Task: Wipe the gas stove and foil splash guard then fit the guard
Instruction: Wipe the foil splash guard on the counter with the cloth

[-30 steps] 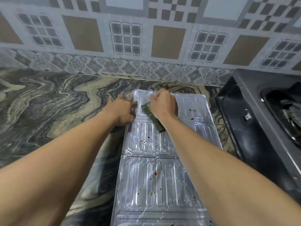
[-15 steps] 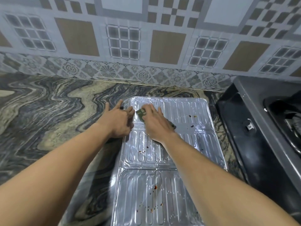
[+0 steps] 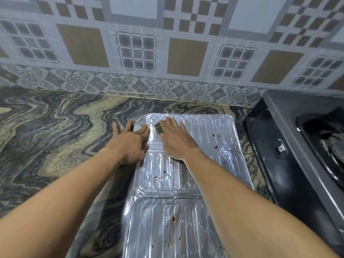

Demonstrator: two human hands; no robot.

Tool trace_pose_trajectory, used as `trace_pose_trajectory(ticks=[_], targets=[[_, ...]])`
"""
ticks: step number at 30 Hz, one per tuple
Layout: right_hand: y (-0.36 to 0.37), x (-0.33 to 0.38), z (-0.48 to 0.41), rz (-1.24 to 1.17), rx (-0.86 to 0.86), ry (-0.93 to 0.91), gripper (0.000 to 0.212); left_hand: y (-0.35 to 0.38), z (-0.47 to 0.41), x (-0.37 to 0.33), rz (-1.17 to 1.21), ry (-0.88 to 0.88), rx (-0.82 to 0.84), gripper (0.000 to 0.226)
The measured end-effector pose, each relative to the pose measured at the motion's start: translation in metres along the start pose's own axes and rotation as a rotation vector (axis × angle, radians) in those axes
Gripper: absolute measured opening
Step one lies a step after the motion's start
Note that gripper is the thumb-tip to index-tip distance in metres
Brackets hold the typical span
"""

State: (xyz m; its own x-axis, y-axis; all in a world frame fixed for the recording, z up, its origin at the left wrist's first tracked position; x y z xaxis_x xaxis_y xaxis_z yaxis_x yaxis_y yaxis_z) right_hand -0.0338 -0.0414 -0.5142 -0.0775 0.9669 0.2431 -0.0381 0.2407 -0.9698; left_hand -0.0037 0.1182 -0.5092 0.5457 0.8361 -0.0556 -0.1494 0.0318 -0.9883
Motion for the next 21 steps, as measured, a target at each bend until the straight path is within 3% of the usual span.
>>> trace_pose_trajectory(ticks=[7, 19, 21], targets=[[-0.008, -0.020, 0.001, -0.092, -0.044, 0.106, 0.054, 0.002, 0.000, 0.000, -0.026, 0.009, 0.010, 0.068], [-0.009, -0.049, 0.008, -0.005, -0.027, 0.141, 0.056, -0.023, -0.008, -0.022, -0.071, -0.031, 0.076, 0.063], [-0.008, -0.047, 0.009, -0.012, -0.039, 0.140, 0.055, -0.025, -0.012, -0.030, -0.077, -0.045, 0.084, 0.073]])
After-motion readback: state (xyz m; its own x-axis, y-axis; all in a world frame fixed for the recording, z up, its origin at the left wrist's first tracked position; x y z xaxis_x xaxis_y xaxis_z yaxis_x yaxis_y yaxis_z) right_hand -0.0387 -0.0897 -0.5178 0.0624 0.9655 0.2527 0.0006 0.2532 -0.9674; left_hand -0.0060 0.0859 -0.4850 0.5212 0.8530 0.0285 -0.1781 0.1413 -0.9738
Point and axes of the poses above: each hand's wrist, its own z-axis away from the middle knuckle, its own y-axis out of the palm, x = y × z, the point moved 4 cm from there along -z, towards the middle knuckle, and after that the axes turned 7 degrees about -x, right-handed, at the moved point
